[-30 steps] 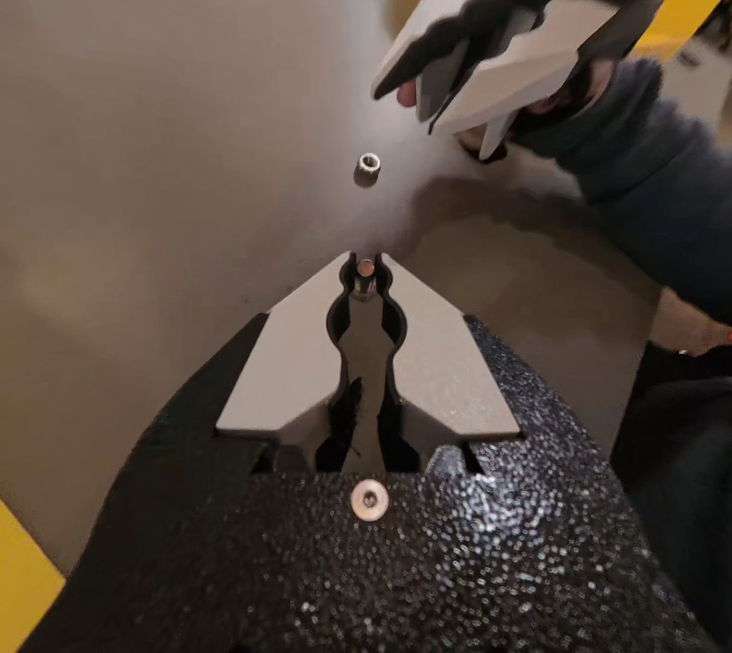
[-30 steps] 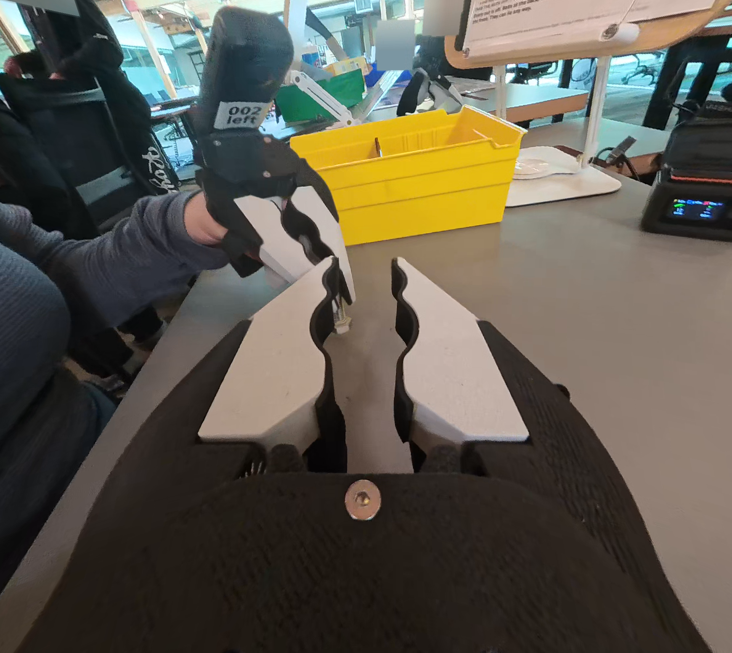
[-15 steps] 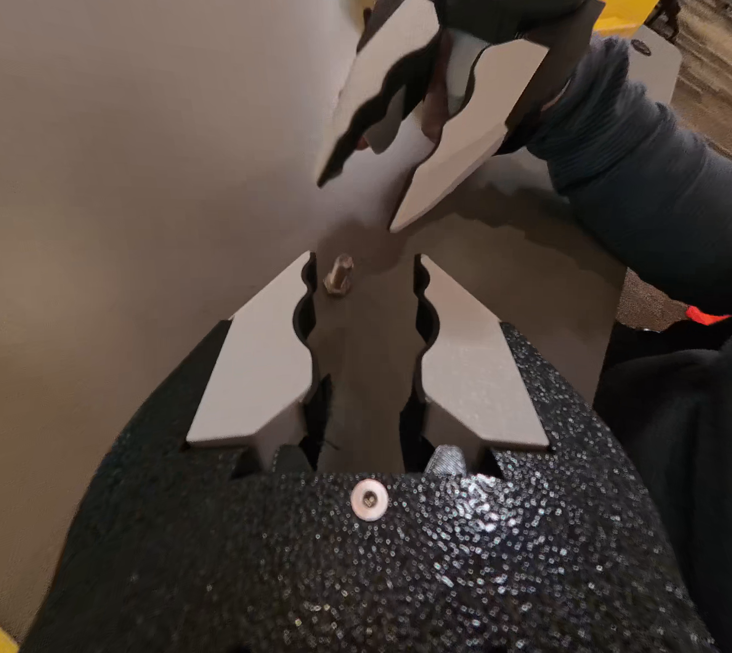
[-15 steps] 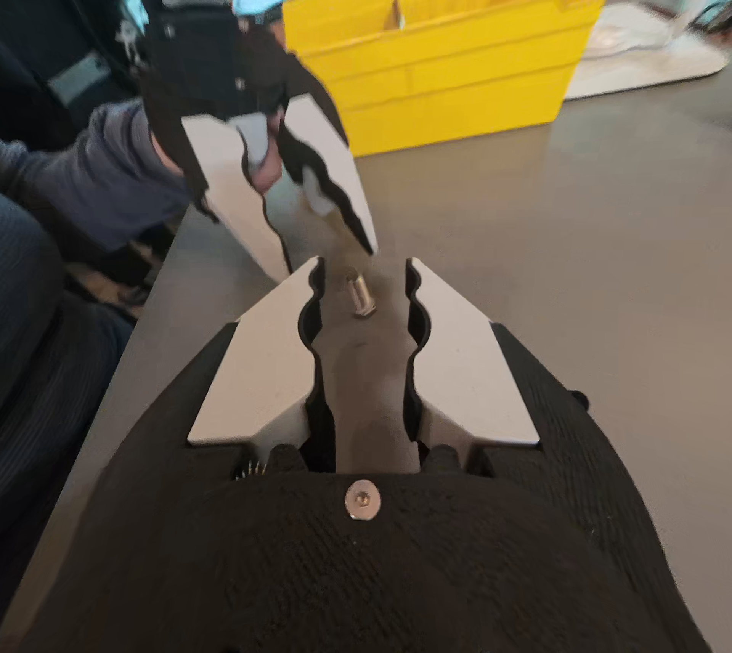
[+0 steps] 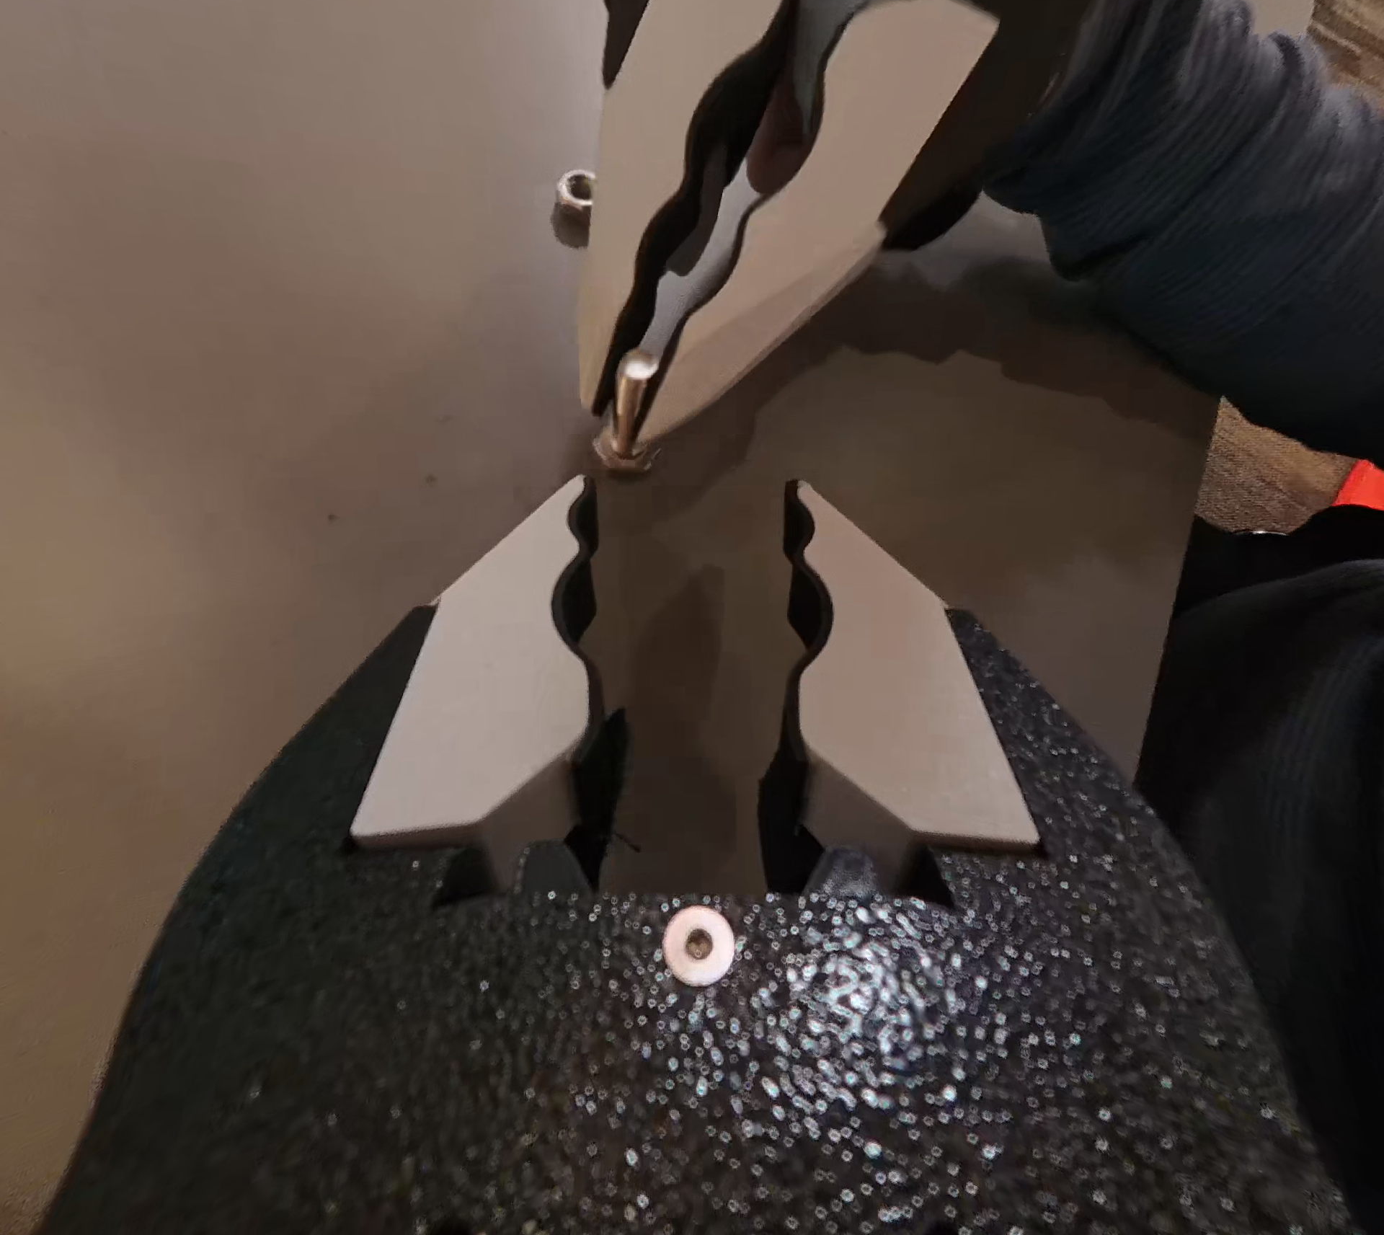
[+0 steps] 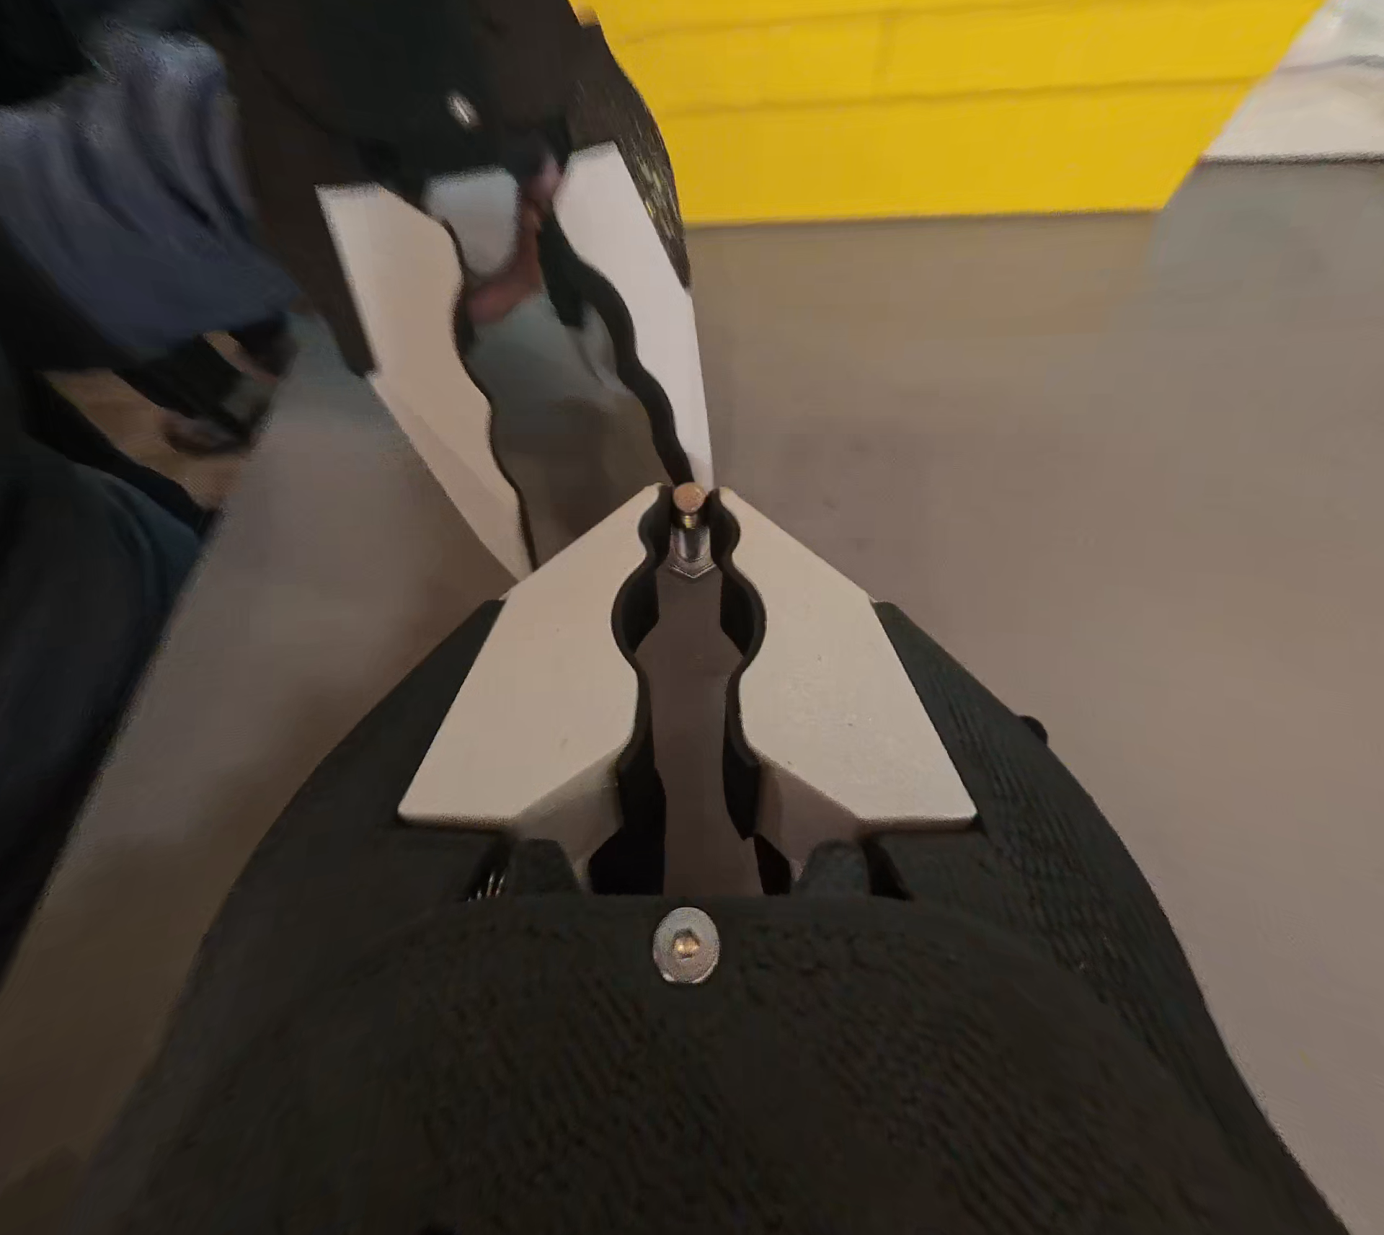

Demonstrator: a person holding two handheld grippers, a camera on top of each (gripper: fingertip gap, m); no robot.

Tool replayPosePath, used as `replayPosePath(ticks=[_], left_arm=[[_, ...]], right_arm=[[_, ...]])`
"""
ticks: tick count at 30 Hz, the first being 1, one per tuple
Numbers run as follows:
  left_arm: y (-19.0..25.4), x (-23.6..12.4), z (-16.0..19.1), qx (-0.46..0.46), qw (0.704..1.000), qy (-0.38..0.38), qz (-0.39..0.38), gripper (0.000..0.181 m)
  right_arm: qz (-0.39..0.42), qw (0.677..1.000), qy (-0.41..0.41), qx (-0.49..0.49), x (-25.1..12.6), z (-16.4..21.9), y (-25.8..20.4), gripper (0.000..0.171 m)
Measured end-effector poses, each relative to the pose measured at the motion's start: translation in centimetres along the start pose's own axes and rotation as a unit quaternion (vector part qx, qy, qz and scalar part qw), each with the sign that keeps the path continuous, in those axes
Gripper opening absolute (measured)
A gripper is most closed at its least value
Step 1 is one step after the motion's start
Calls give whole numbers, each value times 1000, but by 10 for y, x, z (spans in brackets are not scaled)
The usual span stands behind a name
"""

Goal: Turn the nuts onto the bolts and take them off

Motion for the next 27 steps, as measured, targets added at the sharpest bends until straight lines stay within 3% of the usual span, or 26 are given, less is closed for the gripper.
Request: replayPosePath(ticks=[1,5,13,19,24,27], left_arm=[[2,1,-1,1,1000,3,7,47],[8,1,-10,-10,998,42,35,41],[18,-4,-24,55,993,85,56,20],[17,-5,-30,53,990,119,51,27],[20,-5,-34,60,986,141,63,15],[19,-5,-36,51,984,156,65,18]], right_arm=[[-16,999,30,10,-3,-9,-3,8],[-63,994,84,24,-20,-26,-15,8],[-87,992,89,26,-24,-30,-22,8],[-89,991,97,21,-25,-33,-23,8],[-99,988,117,26,-25,-38,-26,8],[-100,986,129,29,-27,-41,-26,8]])
Point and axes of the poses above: each gripper's, where its closed fingertips meet, x out along the fingers, z out of its underside, y = z × x across the jaws, the point moved 3 cm from there along -x, back along the fingers, and after that the axes turned 15 degrees about y, right-handed, at the moved point
